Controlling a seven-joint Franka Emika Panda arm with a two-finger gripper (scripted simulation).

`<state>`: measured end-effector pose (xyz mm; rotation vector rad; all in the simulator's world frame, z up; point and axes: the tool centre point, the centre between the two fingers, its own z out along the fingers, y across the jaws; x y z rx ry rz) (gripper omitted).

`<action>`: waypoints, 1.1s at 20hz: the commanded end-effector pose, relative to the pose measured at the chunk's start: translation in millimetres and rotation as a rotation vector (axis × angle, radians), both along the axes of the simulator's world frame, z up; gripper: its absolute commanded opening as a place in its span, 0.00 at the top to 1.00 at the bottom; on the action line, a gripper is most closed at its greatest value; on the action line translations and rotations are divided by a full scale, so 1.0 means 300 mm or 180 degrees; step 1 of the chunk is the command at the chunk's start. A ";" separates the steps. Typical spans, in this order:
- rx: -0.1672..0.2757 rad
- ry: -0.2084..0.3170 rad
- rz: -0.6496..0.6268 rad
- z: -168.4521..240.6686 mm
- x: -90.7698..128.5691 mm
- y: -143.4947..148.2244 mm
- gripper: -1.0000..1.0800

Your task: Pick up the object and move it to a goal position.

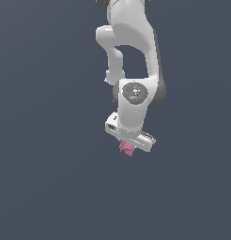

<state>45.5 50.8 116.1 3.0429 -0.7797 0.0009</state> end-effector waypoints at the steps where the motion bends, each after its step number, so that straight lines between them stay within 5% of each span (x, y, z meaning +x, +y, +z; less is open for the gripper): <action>1: -0.0001 0.0001 -0.0002 0.046 0.020 0.090 1.00; 11: -0.0001 0.0001 -0.0002 0.179 0.092 0.352 1.00; 22: 0.0001 0.0001 -0.0002 0.213 0.117 0.420 1.00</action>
